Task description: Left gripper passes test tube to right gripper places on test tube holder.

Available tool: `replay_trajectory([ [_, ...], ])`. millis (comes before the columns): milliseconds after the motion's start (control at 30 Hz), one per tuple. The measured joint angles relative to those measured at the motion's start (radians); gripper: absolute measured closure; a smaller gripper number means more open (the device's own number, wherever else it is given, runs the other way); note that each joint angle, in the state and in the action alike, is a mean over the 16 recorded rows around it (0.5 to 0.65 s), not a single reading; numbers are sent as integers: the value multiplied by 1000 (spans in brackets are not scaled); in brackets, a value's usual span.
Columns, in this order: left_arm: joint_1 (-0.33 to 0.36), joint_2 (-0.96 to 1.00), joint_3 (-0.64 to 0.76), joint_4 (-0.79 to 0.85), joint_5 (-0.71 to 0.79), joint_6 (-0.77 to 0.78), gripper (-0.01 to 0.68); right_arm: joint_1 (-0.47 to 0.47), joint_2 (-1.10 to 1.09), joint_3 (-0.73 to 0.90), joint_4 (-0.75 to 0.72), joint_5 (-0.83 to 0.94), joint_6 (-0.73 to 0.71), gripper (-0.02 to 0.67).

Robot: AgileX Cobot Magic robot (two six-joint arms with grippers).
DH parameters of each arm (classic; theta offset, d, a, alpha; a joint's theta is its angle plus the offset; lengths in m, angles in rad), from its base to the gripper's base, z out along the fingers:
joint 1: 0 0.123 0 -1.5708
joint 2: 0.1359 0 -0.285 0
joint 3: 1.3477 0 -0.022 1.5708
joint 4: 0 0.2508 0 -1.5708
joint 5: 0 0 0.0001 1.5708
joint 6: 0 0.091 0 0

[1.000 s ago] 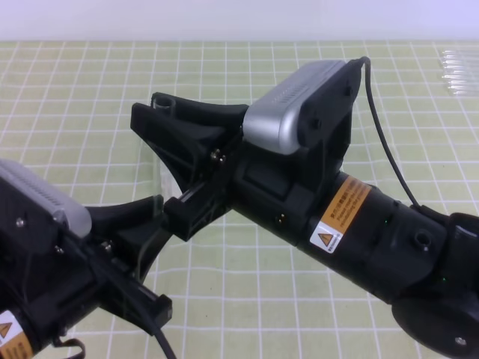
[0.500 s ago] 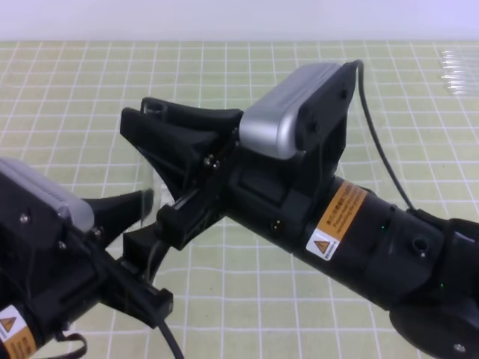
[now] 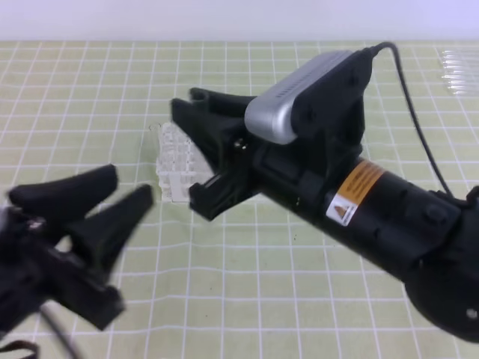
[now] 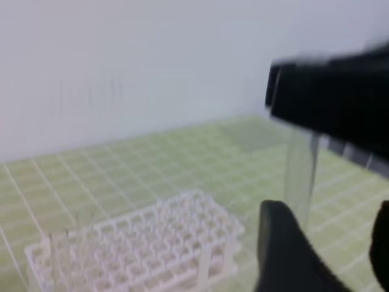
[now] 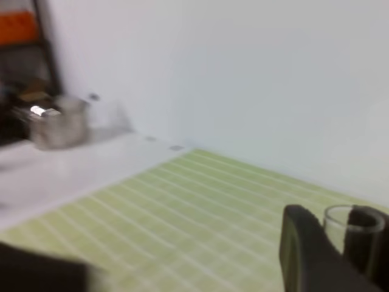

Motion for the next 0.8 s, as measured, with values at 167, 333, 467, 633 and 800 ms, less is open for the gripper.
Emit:
replay_trajectory([
  [167,0,-101,12,-42,11,40,540,-61,-3,0,82,14,-129,552],
  [333,0,-207,39,-180,46,189,639,-109,1,0,139,5,-215,552],
  [467,0,-282,62,-357,99,393,662,-133,17,0,166,-17,-246,552],
  [633,0,-374,86,-627,216,685,673,-141,47,0,171,-44,-249,552],
  [800,0,-482,91,-854,327,922,675,-142,77,0,169,-68,-247,552],
])
